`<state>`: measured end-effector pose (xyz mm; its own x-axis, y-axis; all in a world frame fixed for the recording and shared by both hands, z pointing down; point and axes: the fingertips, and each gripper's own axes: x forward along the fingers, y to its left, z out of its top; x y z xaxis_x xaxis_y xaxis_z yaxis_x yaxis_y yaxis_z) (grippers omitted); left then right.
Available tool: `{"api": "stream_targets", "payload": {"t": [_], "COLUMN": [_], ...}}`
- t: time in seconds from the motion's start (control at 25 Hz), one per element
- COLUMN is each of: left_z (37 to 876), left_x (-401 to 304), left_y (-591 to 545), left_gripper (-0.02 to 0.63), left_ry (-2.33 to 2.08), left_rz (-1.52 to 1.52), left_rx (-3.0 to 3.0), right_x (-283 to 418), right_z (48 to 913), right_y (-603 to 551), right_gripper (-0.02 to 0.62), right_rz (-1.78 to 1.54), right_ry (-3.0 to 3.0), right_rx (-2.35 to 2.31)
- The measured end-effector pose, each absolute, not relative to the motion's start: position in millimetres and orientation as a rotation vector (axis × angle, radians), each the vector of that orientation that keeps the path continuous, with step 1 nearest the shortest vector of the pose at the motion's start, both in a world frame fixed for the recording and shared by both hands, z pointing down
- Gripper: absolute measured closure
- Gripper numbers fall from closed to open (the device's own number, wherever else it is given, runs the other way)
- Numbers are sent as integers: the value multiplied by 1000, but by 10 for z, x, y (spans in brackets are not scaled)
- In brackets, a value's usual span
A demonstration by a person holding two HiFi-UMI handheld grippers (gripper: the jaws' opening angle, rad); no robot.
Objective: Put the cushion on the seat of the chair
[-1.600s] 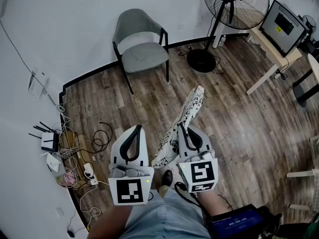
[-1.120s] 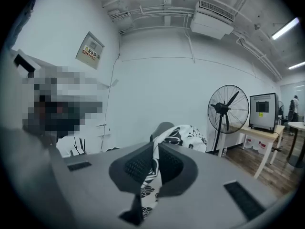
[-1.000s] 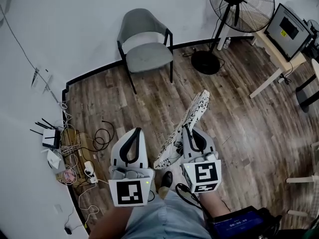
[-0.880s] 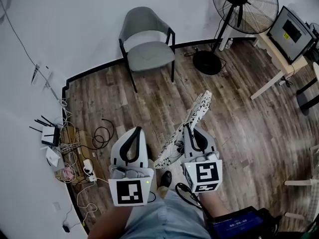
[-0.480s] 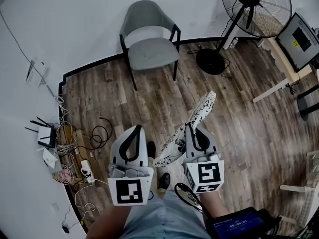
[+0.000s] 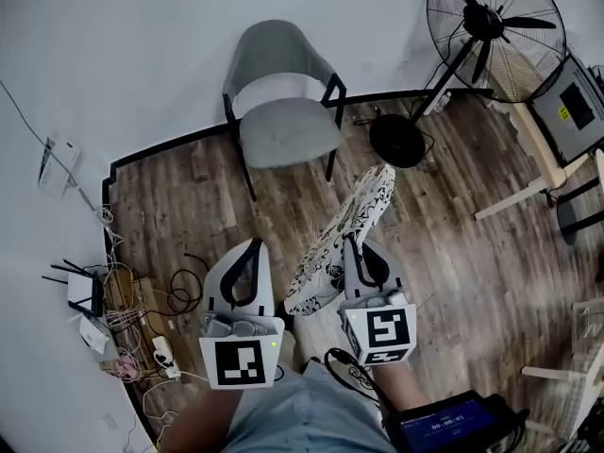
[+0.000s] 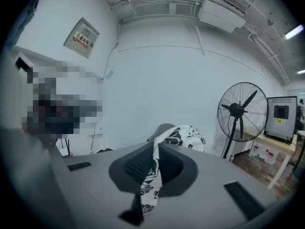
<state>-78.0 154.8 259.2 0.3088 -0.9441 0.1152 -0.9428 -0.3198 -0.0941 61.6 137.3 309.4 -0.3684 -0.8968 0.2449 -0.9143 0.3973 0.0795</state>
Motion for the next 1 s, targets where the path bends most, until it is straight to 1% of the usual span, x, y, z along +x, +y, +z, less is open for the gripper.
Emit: {"api": "stream_targets", "payload": {"t": [0.24,0.52,1.0], "left_z": [2364,2340,2590], "left_x": [-957,-1020,-642], "left_y": [1042,653,-82], "left_gripper": [597,597,597], "left_ry": [1799,1764,1703], "left_rz": [-151,-165,-224], "left_rx": [-2513,-2542,-2616], "right_x": [431,328,610], "right_z": [2813,2659,2849], "right_y": [837,455,-233], "right_gripper": [580,580,580], "right_rz": [14,-16,41], "right_ry": [-2425,-2428,-2387], "right_rx": [1620,1634,1665]}}
